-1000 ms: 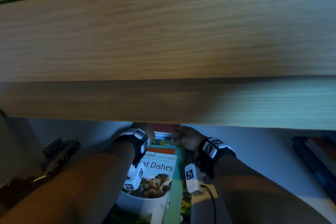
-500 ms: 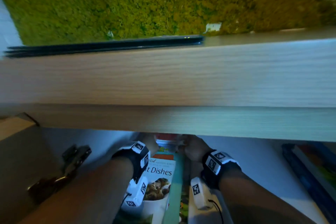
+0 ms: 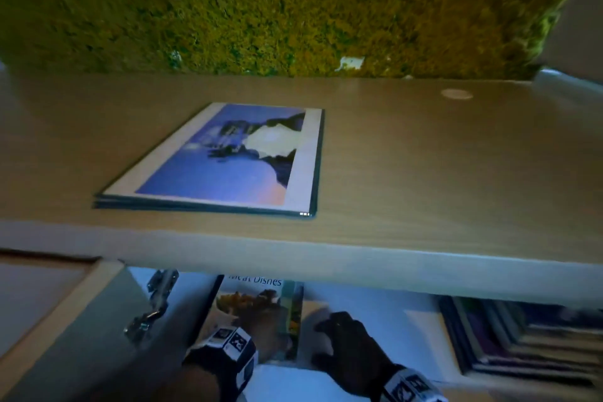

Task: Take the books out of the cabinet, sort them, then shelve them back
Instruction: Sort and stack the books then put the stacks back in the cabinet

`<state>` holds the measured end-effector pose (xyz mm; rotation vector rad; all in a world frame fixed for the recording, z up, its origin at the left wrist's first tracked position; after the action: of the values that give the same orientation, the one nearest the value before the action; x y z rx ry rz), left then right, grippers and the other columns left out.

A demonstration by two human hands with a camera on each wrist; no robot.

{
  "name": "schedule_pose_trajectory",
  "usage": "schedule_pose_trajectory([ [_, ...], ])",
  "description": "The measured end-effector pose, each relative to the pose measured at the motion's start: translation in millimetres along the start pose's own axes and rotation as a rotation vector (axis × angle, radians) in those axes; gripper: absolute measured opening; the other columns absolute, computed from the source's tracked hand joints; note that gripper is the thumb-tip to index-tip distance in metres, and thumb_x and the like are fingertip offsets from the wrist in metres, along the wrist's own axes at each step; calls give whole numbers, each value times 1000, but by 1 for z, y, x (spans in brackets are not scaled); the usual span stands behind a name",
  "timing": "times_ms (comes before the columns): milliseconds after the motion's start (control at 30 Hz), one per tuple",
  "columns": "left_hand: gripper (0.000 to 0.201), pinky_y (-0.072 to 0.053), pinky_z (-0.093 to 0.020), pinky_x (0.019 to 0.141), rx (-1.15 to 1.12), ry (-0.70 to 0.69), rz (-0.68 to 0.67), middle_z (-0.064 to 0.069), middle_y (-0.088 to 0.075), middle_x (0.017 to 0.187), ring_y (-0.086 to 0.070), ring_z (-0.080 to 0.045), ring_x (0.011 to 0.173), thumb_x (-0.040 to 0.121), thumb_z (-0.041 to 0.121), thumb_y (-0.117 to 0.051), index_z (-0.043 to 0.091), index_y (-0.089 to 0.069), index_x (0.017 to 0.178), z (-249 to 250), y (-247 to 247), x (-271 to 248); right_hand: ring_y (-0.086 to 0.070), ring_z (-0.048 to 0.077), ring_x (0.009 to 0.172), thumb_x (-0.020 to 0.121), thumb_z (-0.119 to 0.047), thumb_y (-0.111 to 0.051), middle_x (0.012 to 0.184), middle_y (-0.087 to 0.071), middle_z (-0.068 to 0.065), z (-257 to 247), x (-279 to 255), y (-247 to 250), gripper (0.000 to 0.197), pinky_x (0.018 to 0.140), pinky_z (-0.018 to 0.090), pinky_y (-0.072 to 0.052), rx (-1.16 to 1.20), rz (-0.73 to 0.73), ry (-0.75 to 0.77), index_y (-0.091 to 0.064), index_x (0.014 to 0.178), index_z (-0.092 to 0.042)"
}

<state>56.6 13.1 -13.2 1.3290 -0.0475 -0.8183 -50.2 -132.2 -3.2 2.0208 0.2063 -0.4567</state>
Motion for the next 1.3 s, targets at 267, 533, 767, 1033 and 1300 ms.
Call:
schedule_pose_trajectory([
  [267,72,-41,-18,106,-305,-197,-22,14,-42,149,-45,0,134,81,71,-60,30,-54,140,57,148,-185,-55,-2,123,89,-51,-62,141,-54,-20,-136,-159,162,46,104,21,-46,225,134,398,-63,132,-34],
  [533,18,-54,-19,74,-598,40,272,4,-75,104,-70,-5,87,97,18,-65,12,-73,112,30,324,-233,-64,17,117,91,-45,-69,127,-64,1,-158,-132,287,58,94,30,-47,519,202,93,-52,143,-24],
  [767,72,-43,-37,104,-507,410,252,-18,-44,153,-49,-36,133,96,43,-60,5,-35,152,-28,347,-166,-66,31,82,88,-32,-66,94,-72,15,-156,-71,278,26,74,44,-53,738,294,-154,-69,103,-12],
  [1033,35,-40,-32,72,-793,419,161,-13,-64,92,-57,-25,78,92,42,-69,8,-61,93,-46,337,-135,-57,25,81,91,-35,-67,79,-59,1,-154,-56,276,24,71,33,-43,739,321,-248,-66,107,-18],
  [1300,47,-49,-14,86,-1301,-105,461,13,-77,100,-68,-3,99,81,-2,-74,15,-60,123,-5,347,-181,-66,29,82,53,-51,-84,104,-73,31,-142,-77,281,73,81,42,-50,1145,314,-247,-75,100,4],
])
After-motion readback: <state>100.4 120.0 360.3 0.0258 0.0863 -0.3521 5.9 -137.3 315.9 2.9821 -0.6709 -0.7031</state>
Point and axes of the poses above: each hand's wrist, its own x-axis towards the middle knuckle, its own y-axis out of the back of the hand, z = x × y, the point moved 7 cm from there along x, towards the middle knuckle
